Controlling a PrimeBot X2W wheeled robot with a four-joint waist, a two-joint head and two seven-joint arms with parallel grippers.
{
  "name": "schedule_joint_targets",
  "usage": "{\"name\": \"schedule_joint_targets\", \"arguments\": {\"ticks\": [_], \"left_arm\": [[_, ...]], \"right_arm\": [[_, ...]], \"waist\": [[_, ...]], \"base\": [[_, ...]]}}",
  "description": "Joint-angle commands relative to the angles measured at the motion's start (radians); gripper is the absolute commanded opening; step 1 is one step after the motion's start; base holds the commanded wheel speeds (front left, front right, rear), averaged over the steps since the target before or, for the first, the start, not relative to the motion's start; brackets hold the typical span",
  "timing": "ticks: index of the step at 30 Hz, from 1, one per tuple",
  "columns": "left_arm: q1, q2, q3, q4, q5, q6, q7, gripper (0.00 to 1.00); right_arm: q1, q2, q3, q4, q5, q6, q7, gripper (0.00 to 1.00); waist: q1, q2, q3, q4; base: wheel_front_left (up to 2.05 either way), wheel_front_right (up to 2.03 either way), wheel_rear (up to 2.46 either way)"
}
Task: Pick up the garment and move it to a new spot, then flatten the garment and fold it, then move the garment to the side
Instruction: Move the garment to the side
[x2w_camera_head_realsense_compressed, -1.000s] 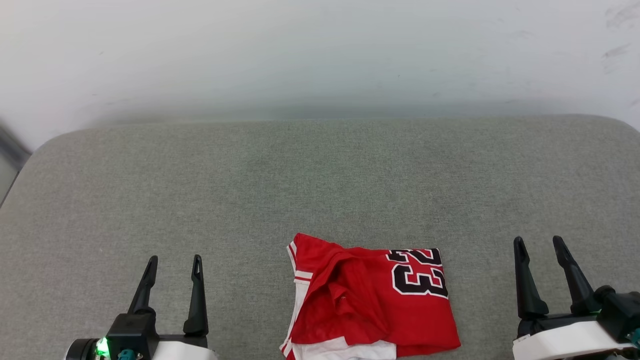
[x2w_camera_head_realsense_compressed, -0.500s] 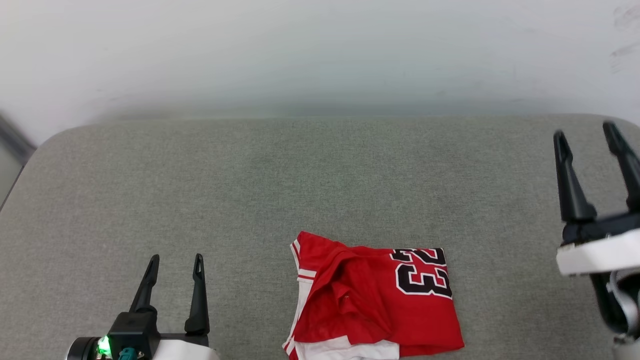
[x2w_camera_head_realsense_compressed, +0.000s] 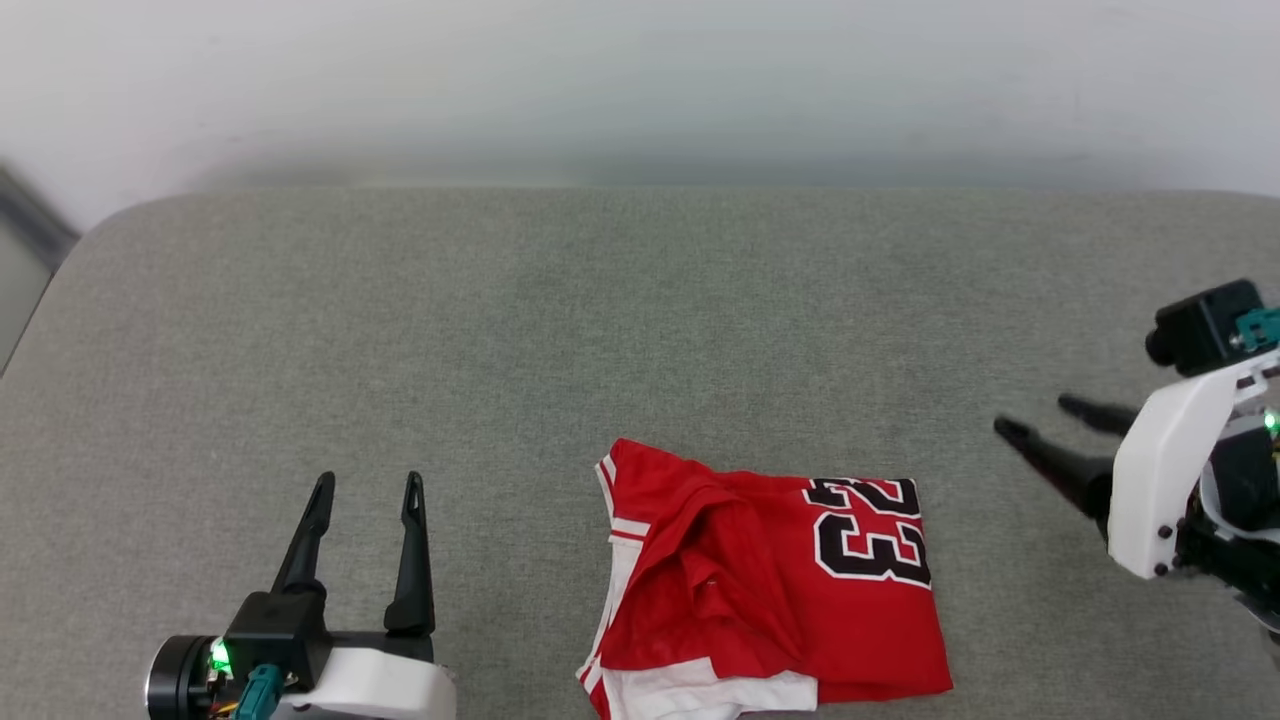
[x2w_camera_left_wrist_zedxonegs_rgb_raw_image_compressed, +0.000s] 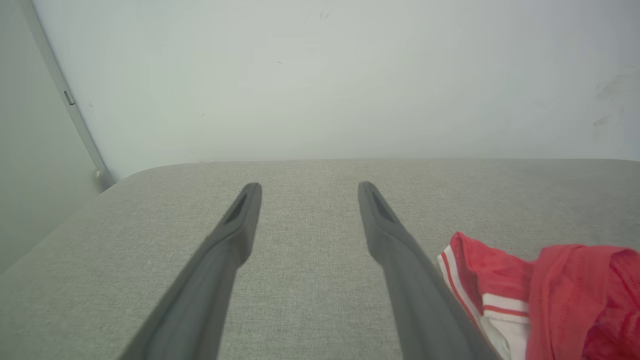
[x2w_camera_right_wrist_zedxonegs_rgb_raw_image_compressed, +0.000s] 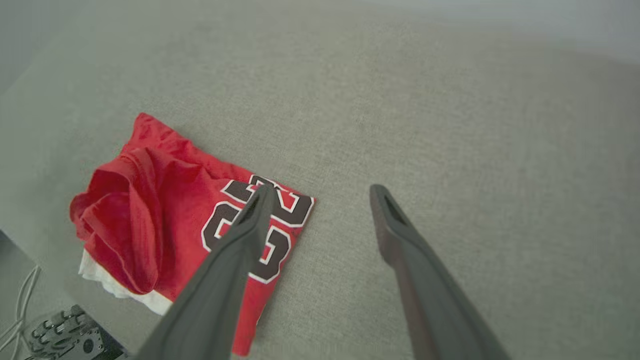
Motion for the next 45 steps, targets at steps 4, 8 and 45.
{"name": "schedule_joint_targets", "arguments": {"ticks": [4,8,45], "left_arm": [[-0.032,-0.001,-0.010,-0.003,-0.006,-0.003,-0.002,1.00],[-0.059,-0.001,-0.021,-0.007,-0.009,-0.006,-0.002,1.00],[-0.081,-0.001,-0.033,-0.003,-0.024,0.007,-0.002,1.00]], "right_arm": [[0.032,-0.017,0.013,0.025,0.112,0.000,0.142,1.00],[0.067,-0.005,0.027,0.048,0.177,0.000,0.201,1.00],[-0.121,-0.093,0.299,0.007,0.258,0.000,0.038,0.00]], "waist": [[0.0000,0.0000,0.043,0.027],[0.0000,0.0000,0.084,0.053],[0.0000,0.0000,0.091,-0.001]], "base": [[0.00,0.00,0.00],[0.00,0.00,0.00],[0.00,0.00,0.00]]}}
